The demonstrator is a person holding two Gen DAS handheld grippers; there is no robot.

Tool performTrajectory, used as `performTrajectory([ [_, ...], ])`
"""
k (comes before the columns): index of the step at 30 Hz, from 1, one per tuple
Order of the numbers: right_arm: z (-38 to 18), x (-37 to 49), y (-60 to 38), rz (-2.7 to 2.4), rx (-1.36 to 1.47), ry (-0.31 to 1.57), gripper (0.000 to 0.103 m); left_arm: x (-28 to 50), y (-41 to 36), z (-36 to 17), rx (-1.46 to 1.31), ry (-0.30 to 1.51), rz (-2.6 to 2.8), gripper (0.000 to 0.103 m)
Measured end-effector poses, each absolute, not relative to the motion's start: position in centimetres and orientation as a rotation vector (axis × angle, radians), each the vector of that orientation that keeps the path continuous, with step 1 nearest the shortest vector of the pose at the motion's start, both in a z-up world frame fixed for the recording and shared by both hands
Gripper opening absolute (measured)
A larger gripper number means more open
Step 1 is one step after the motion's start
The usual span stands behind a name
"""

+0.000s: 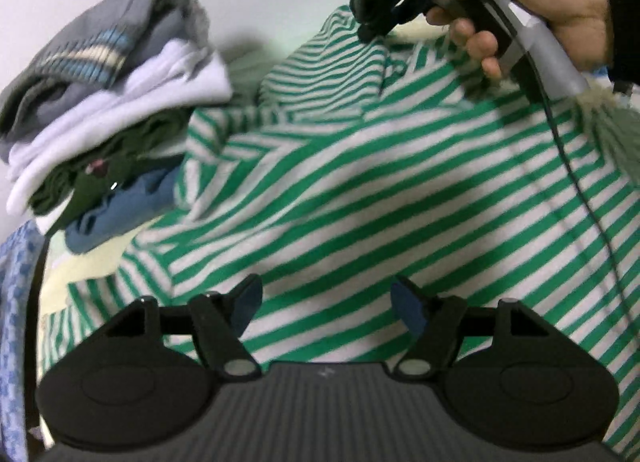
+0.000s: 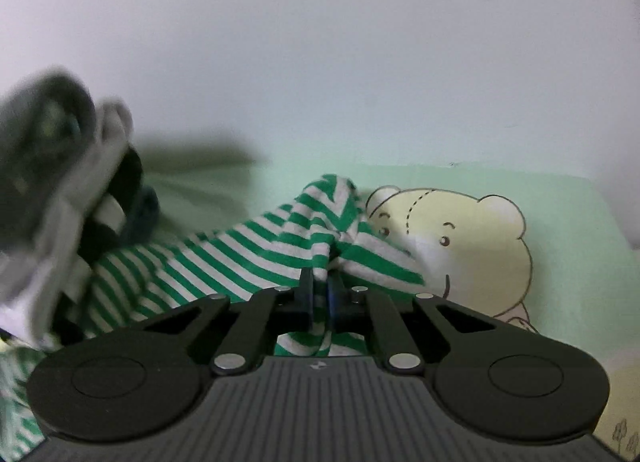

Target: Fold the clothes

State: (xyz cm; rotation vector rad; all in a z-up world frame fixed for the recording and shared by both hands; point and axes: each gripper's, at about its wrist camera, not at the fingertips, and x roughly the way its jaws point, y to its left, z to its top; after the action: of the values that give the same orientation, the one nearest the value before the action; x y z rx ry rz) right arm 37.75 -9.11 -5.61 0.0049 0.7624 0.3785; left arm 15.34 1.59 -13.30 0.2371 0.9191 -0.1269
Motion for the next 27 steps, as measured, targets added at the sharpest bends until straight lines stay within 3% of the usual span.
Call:
performTrajectory([
  [8, 0.0, 33.6, -10.8, 0.464, 0.094, 0.633, 0.007, 17.4, -0.8, -14.4, 0.243, 0.909, -0.139, 0.076],
  [14, 3.0, 26.7, -12.3, 0.601, 0.065, 0.579, 0.007, 15.5, 1.5, -13.8, 0.167, 0.912, -0.114, 0.076],
  [27, -4.5, 9.9, -16.2, 0.704, -0.130, 0.929, 0.007, 5.7, 4.3, -12.6, 0.088, 0.924, -0.100, 0.081],
])
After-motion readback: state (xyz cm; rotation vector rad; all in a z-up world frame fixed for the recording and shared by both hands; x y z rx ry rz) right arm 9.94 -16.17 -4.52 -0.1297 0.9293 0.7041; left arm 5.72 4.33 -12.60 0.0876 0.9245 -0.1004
